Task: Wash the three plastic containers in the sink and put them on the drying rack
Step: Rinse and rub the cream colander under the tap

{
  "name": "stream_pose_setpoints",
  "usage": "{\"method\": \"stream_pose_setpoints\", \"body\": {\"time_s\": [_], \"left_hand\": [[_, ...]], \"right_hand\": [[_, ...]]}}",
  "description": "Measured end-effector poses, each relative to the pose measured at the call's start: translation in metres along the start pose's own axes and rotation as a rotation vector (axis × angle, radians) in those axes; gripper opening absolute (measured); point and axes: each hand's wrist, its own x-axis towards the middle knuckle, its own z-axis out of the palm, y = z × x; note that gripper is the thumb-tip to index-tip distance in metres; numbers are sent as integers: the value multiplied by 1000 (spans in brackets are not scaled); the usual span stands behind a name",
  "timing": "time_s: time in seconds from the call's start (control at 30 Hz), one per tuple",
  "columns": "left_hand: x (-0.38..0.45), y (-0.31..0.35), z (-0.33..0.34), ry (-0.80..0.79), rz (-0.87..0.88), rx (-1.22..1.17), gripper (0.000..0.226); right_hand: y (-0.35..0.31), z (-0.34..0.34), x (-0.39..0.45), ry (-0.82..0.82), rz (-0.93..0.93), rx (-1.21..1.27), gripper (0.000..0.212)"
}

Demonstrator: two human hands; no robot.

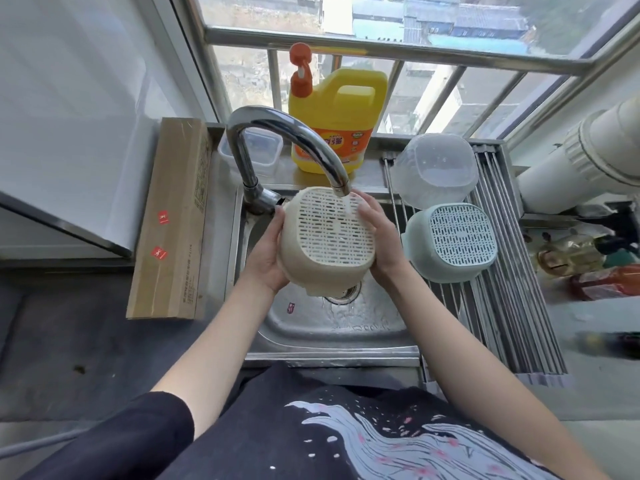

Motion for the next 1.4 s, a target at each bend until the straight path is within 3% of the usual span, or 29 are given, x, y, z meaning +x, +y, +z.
{"method": "stream_pose_setpoints", "body": {"time_s": [0.13, 0.23, 0.33, 0.4, 0.57, 0.67, 0.77, 0.83, 0.93, 1.0, 1.17, 1.23, 1.33, 1.4], "left_hand": [[17, -9, 36, 69, 6, 79, 49], [27, -16, 51, 74, -8, 347, 34], [33, -29, 36, 126, -55, 734, 43], [30, -44, 22, 156, -91, 905, 37], [25, -53, 18, 337, 91, 807, 27], [28, -43, 19, 326, 148, 694, 25], [32, -36, 25, 310, 148, 555, 38], [36, -31, 29, 301, 138, 508, 44], [43, -22, 36, 236, 106, 508, 44], [43, -24, 41, 204, 84, 601, 45], [35, -57, 47, 365, 68, 1099, 40], [32, -64, 41, 424, 154, 1239, 28], [33, -59, 36, 503, 242, 1265, 32], [39, -54, 35, 571, 285, 1313, 34]], "right_hand": [[12, -23, -1, 267, 217, 374, 35], [29, -29, -6, 439, 369, 449, 30], [35, -23, -8, 579, 451, 468, 33], [37, -17, -5, 649, 508, 517, 40], [54, -8, -4, 734, 450, 204, 53], [58, -13, -9, 667, 311, 53, 51], [55, -18, -13, 417, 110, -156, 68], [54, -20, -18, 287, 67, -180, 74], [57, -22, -23, 258, 35, -234, 89], [61, -21, -27, 291, 29, -233, 99], [70, -8, -30, 435, 177, 6, 87], [76, -7, -29, 439, 231, -43, 76], [76, -8, -29, 383, 313, -204, 79], [58, 0, -30, 339, 249, -374, 60]]}}
